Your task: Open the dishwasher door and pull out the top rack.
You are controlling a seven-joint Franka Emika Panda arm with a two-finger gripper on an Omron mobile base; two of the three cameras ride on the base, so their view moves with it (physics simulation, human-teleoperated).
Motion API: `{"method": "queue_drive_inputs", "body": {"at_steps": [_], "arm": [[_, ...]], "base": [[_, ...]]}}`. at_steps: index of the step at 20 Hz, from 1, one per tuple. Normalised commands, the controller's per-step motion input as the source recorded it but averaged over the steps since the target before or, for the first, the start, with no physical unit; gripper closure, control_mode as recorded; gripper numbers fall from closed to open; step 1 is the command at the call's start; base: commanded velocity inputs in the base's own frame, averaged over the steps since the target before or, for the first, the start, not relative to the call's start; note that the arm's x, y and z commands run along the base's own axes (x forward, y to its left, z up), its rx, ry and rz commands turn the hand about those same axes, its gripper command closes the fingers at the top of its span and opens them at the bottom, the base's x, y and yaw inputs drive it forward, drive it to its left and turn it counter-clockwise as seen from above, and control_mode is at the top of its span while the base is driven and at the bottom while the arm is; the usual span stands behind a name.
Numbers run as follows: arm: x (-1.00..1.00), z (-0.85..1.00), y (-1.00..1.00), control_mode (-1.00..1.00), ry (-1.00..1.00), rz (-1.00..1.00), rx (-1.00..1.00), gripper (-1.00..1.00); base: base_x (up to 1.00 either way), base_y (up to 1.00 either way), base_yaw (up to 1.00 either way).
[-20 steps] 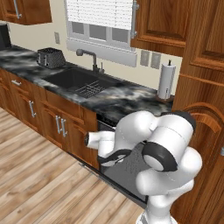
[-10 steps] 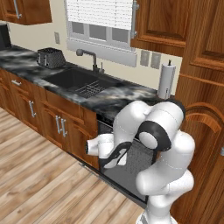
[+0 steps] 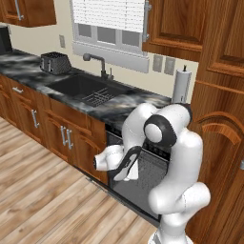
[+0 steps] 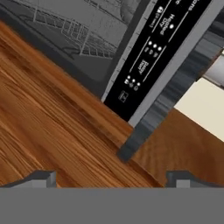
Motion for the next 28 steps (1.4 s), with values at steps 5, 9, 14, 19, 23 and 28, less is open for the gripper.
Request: {"method": "queue_drive_inputs", "body": {"at_steps": [5, 9, 14, 19, 23, 28], "arm": [[0.28, -0.31, 0.0, -1.0, 0.18, 0.04, -0.05, -1.0], [0.38, -0.29, 0.0, -1.0, 0.19, 0.03, -0.01, -1.0], [0.47, -0.3, 0.0, -1.0, 0.2, 0.03, 0.0, -1.0], [0.39, -0.33, 0.0, -1.0, 0.19, 0.05, 0.0, -1.0], [0.17, -0.35, 0.0, -1.0, 0.12, 0.06, -0.02, -1.0], [-0.1, -0.12, 0.0, -1.0, 0.01, 0.07, -0.02, -1.0]], "base": [[0.0, 0.0, 0.0], [0.0, 0.0, 0.0], [0.0, 0.0, 0.0], [0.0, 0.0, 0.0], [0.0, 0.0, 0.0], [0.0, 0.0, 0.0]]}}
